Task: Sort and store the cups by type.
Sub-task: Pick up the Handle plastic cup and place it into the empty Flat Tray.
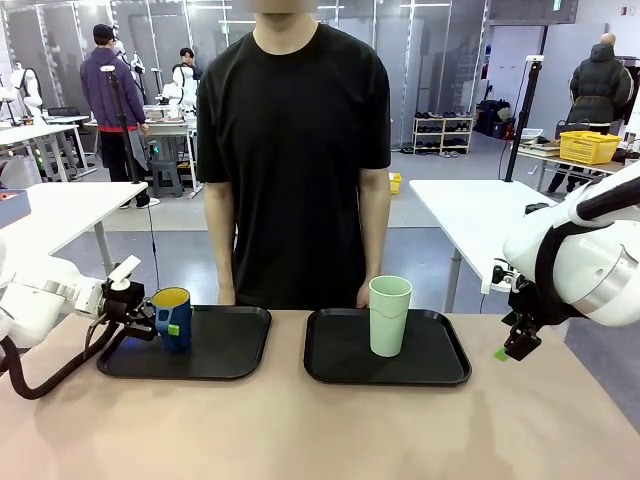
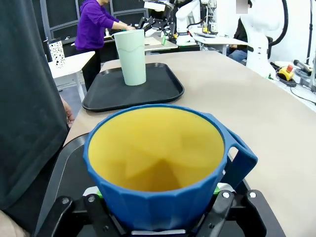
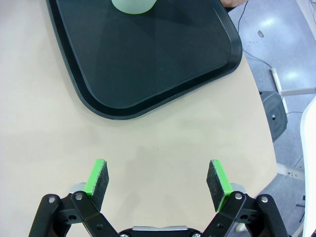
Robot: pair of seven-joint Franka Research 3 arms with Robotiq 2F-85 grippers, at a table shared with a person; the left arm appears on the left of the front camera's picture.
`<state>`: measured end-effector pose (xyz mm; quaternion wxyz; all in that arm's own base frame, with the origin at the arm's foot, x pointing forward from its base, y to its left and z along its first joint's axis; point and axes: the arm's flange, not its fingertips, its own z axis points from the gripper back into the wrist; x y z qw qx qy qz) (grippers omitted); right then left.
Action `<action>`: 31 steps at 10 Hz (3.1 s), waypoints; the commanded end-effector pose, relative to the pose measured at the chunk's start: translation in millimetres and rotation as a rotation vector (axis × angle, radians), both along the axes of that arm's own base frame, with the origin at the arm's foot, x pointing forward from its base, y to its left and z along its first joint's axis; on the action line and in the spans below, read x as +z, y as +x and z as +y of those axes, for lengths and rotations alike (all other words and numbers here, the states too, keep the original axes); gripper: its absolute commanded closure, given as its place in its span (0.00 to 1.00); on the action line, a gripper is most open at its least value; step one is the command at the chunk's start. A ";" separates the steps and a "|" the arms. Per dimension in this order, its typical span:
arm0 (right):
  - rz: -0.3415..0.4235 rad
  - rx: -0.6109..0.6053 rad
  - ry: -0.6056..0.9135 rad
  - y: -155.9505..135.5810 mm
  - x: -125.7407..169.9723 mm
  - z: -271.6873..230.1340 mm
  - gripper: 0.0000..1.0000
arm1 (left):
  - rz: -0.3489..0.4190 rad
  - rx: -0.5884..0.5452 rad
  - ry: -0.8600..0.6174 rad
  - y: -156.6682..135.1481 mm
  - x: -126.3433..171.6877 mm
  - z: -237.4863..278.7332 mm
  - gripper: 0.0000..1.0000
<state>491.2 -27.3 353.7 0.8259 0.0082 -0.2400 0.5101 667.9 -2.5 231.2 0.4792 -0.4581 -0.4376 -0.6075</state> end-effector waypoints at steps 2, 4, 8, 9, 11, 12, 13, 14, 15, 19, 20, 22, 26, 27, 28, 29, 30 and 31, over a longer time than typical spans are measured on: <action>-0.001 0.005 0.017 2.5 0.8 -0.4 0.00 | 0.013 -0.008 0.010 10.1 -7.8 -0.4 0.27; -0.001 0.005 0.017 2.5 0.8 -0.4 0.00 | 0.009 -0.015 0.009 12.7 -10.4 -0.7 0.27; -0.001 0.005 0.017 2.5 0.8 -0.4 0.00 | 0.027 -0.007 0.010 16.4 -18.9 0.5 0.25; -0.001 0.005 0.017 2.5 0.8 -0.4 0.00 | 0.038 -0.008 0.011 16.0 -19.3 1.3 0.13; -0.001 0.005 0.017 2.5 0.8 -0.4 0.00 | 0.041 -0.004 0.017 15.4 -21.0 4.3 0.00; -0.001 0.005 0.017 2.5 0.8 -0.4 0.00 | 0.039 0.002 0.019 15.5 -21.6 6.4 0.00; -0.001 0.005 0.017 2.5 0.8 -0.4 0.00 | 0.039 0.015 0.027 14.0 -21.5 9.2 0.00; -0.001 0.005 0.017 2.5 0.8 -0.4 0.00 | 0.039 0.026 0.023 12.3 -21.0 11.9 0.00; -0.001 0.005 0.017 2.5 0.8 -0.4 0.00 | 0.041 0.036 0.022 9.8 -20.5 14.5 0.00; -0.001 0.005 0.017 2.5 0.8 -0.4 0.00 | 0.043 0.060 0.021 -4.5 -17.4 29.0 0.00; -0.001 0.005 0.017 2.5 0.8 -0.4 0.00 | 0.046 0.072 0.032 -8.7 -15.7 31.8 0.00; -0.001 0.005 0.017 2.5 0.8 -0.4 0.00 | 0.050 0.102 0.044 -22.5 -10.2 45.4 0.00; -0.001 0.005 0.017 2.5 0.8 -0.4 0.00 | 0.108 0.202 0.162 -54.2 7.2 80.4 0.00; -0.001 0.005 0.017 2.5 0.8 -0.4 0.00 | 0.095 0.256 0.174 -60.9 15.2 85.5 0.00; -0.001 0.005 0.017 2.5 0.8 -0.4 0.00 | 0.099 0.290 0.192 -65.1 21.5 88.9 0.00; -0.001 0.005 0.017 2.5 0.8 -0.4 0.00 | 0.110 0.318 0.192 -72.1 28.1 93.7 0.00; -0.001 0.005 0.017 2.5 0.8 -0.4 0.00 | 0.114 0.382 0.198 -76.5 34.4 97.9 0.00; -0.001 0.005 0.017 2.5 0.8 -0.4 0.00 | 0.132 0.431 0.185 -83.0 40.3 101.7 0.00</action>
